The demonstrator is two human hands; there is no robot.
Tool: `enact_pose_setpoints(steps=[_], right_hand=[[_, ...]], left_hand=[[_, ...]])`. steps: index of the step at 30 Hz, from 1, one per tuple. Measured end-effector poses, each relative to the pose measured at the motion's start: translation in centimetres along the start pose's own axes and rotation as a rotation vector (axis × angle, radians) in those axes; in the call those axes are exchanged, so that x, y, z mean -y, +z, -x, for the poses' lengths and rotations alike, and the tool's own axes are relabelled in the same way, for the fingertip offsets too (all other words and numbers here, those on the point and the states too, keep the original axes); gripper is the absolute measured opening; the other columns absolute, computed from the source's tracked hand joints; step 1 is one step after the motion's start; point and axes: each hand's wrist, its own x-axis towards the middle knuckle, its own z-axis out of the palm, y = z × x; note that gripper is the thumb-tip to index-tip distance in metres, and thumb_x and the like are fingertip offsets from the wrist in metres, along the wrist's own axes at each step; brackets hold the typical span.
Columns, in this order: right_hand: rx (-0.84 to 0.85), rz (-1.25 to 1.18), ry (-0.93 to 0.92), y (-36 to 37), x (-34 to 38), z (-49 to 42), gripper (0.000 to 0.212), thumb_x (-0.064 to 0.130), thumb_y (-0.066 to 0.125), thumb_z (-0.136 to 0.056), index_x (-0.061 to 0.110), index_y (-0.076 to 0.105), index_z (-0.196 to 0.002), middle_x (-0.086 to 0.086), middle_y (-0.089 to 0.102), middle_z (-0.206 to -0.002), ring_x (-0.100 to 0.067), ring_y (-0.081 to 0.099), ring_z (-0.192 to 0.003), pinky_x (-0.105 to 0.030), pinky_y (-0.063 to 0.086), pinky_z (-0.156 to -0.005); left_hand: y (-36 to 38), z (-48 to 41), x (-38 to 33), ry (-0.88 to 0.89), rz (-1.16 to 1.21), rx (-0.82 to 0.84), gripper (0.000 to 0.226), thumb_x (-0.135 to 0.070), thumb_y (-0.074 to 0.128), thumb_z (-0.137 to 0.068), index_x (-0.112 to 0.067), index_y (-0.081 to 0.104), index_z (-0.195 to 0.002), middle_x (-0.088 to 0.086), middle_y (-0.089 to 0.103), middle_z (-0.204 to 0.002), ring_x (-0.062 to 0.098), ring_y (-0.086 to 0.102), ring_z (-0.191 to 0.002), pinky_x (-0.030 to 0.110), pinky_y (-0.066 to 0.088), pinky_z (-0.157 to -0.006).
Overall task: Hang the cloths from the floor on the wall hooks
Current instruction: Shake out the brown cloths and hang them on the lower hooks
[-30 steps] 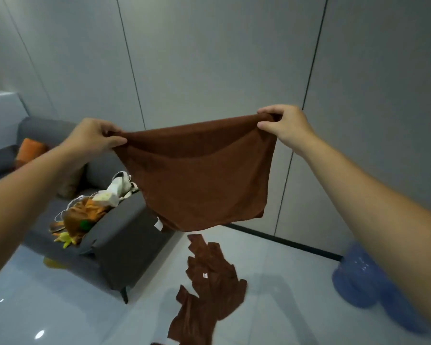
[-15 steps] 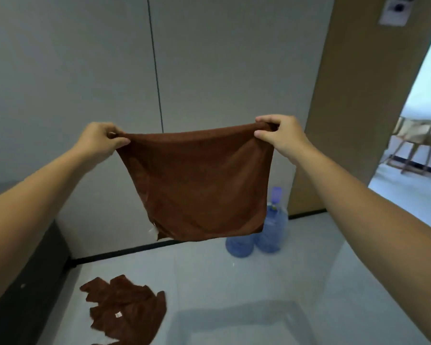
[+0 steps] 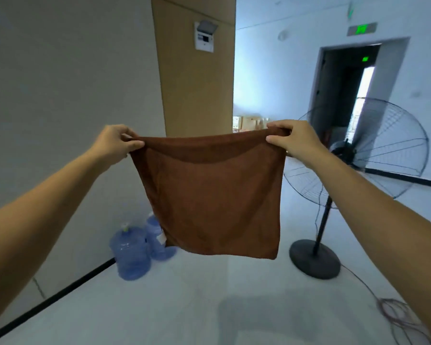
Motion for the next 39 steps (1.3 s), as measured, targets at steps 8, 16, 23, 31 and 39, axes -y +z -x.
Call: enact_pose_setpoints(steps=[8,16,23,31,39], right_hand=[[-0.190,0.188,0.099,-21.9,-9.7,7.0,0.032,0.017,0.071,-0.087,0.023,0.068,-0.118,0.005,0.063,-0.110,-0.010,0.057,-0.100,-0.014,0.046,-0.081],[-0.481,0.303,0.196,-40.0,-12.6,15.9,0.023,0.017,0.070,-0.088,0.027,0.070,-0.109,0.009,0.064,-0.107,-0.009,0.060,-0.102,-0.019,0.049,-0.091],[-0.739,0.531,0.218,-50.2,-8.1,22.8,0.026,0.016,0.069,-0.089,0.018,0.069,-0.115,0.002,0.064,-0.115,-0.009,0.058,-0.106,-0.023,0.047,-0.097],[-0.986,0.849,0.293,-55.9,-3.4,29.1,0.029,0.019,0.068,-0.090,0.020,0.067,-0.118,0.002,0.061,-0.116,-0.008,0.053,-0.107,-0.013,0.039,-0.091],[-1.086,0.907,0.478,-60.1,-4.3,37.9,0.029,0.017,0.068,-0.090,0.015,0.067,-0.119,0.006,0.062,-0.113,-0.009,0.055,-0.105,-0.020,0.044,-0.091]], left_hand=[[19.9,1.0,-15.9,0.205,0.145,0.219,0.002,-0.011,0.067,-0.089,-0.011,0.067,-0.091,0.003,0.060,-0.071,0.013,0.052,-0.063,0.021,0.044,-0.052],[33.4,4.3,-32.6,0.405,0.251,0.356,0.009,-0.014,0.070,-0.088,-0.011,0.070,-0.096,0.004,0.063,-0.076,0.015,0.054,-0.065,0.020,0.048,-0.055],[38.5,7.7,-46.0,0.619,0.423,0.435,0.014,-0.015,0.067,-0.089,-0.008,0.070,-0.101,0.008,0.064,-0.089,0.018,0.057,-0.079,0.029,0.051,-0.073],[44.6,11.4,-56.0,0.697,0.692,0.614,0.013,-0.017,0.068,-0.089,-0.015,0.067,-0.101,0.016,0.064,-0.091,0.019,0.057,-0.067,0.023,0.052,-0.063],[50.8,19.1,-61.8,0.369,0.932,1.097,0.009,-0.017,0.067,-0.090,-0.014,0.059,-0.095,0.006,0.064,-0.089,0.014,0.063,-0.076,0.026,0.053,-0.067]])
